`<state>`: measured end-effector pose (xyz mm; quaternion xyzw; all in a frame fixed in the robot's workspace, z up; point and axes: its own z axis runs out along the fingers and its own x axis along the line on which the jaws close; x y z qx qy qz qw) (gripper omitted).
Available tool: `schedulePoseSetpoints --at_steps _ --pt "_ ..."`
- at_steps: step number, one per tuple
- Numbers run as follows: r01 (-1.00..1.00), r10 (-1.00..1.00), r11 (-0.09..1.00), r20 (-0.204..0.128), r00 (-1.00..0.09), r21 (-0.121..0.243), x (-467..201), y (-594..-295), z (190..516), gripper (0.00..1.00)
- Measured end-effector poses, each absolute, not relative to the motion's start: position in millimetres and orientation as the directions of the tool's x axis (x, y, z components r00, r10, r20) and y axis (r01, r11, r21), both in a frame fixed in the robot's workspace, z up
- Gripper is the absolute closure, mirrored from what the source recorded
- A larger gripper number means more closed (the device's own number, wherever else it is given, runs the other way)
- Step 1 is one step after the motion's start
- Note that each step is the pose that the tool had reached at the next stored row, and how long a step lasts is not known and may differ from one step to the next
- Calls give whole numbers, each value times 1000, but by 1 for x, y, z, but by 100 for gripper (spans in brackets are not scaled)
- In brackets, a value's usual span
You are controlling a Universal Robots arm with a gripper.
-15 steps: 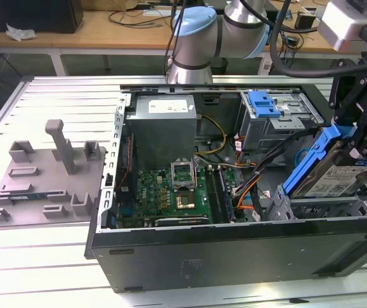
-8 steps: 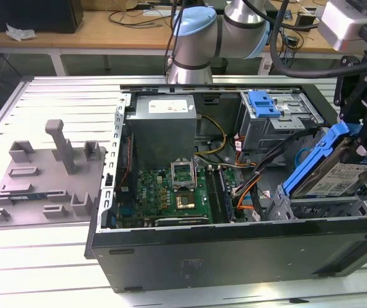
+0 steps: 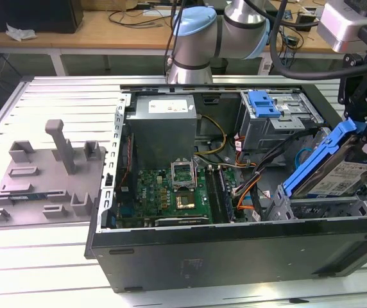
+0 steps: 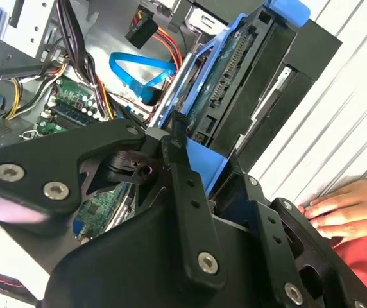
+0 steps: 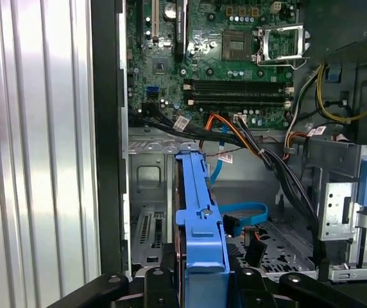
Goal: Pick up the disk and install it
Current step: 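Insert the disk into the insertion slot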
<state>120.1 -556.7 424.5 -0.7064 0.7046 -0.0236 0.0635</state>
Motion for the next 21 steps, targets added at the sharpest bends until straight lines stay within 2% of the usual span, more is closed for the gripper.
schedulePoseSetpoints --at_steps 21 --pt "-992 -998 1 -56 6 -124 120 -557 442 63"
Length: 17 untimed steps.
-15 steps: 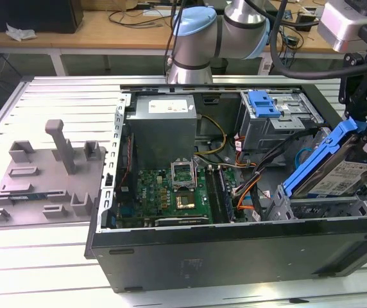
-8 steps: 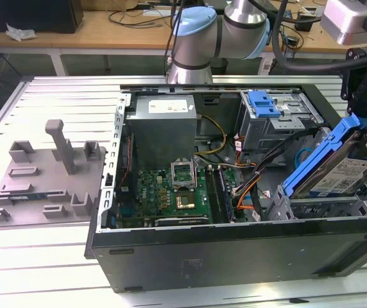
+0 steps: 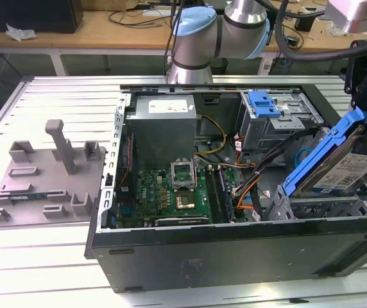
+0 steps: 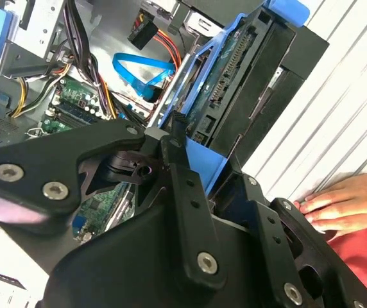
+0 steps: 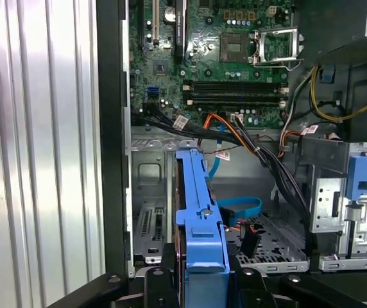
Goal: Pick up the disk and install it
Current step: 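Insert the disk into the insertion slot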
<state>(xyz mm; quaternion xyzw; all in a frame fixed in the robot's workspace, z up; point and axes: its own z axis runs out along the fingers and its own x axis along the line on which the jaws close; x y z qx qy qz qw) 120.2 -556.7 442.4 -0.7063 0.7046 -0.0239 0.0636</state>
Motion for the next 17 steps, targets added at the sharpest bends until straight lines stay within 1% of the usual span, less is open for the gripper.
schedulePoseSetpoints --at_steps 17 --pt "-992 -998 1 -56 6 -124 120 -557 464 63"
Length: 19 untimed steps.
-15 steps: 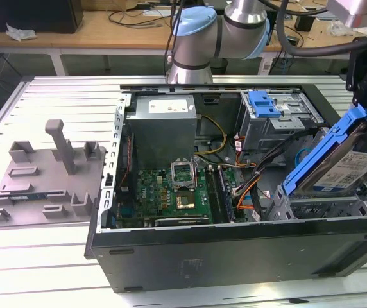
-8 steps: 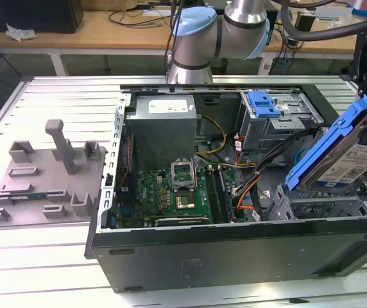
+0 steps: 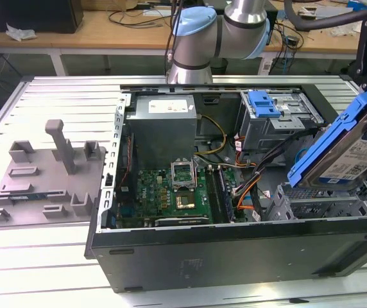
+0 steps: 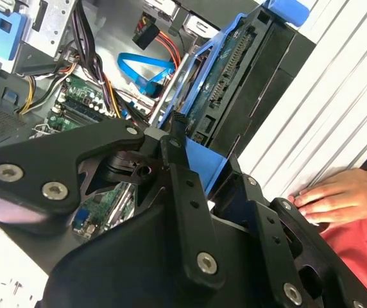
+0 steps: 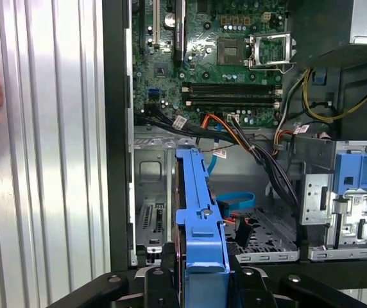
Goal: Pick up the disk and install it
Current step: 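Insert the disk into the insertion slot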
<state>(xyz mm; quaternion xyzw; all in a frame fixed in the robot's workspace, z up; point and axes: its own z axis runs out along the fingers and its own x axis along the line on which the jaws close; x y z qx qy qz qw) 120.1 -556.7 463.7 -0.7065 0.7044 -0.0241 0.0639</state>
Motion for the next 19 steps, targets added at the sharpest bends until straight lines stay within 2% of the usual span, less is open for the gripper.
schedulePoseSetpoints --at_steps 9,19 --pt "-991 -998 -3 -56 10 -131 119 -557 475 63" --pt "-984 -998 -10 -55 20 -176 102 -557 476 63"
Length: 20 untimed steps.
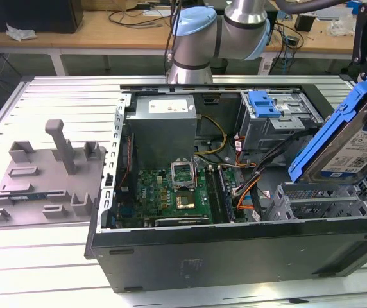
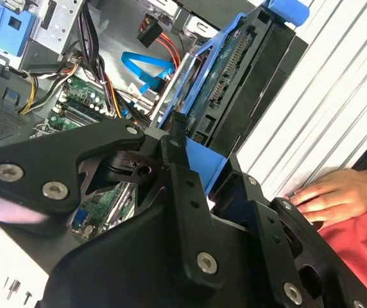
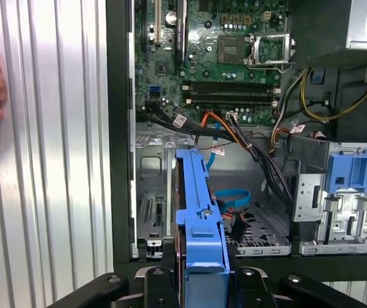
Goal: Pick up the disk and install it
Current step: 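Insert the disk into the insertion slot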
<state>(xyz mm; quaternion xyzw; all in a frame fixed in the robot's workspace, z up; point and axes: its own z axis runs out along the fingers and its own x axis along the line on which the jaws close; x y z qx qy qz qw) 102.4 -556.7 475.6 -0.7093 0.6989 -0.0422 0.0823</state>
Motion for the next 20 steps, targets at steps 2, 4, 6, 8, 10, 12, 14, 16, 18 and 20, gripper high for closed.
schedulePoseSetpoints --at_steps 2,4,6,8,10,12,14,16,18,20 --pt "-982 -998 -10 -55 21 -190 98 -557 476 63" --pt "-978 -998 -10 -54 22 -207 92 -557 475 63" --pt "-975 -998 -11 -54 23 -221 85 -557 475 63" --pt "-974 -998 -11 -54 24 -228 83 -557 475 63" --pt "-974 -998 -11 -54 24 -228 83 -557 475 63" --pt "-974 -998 -11 -54 24 -228 83 -557 475 63" --pt "-973 -998 -11 -54 24 -228 83 -557 475 63" --pt "-971 -998 -11 -54 25 -238 83 -557 475 63" --pt "-968 -998 -11 -53 25 -252 82 -557 475 63" --pt "-965 -998 -11 -53 26 -262 80 -557 475 63"
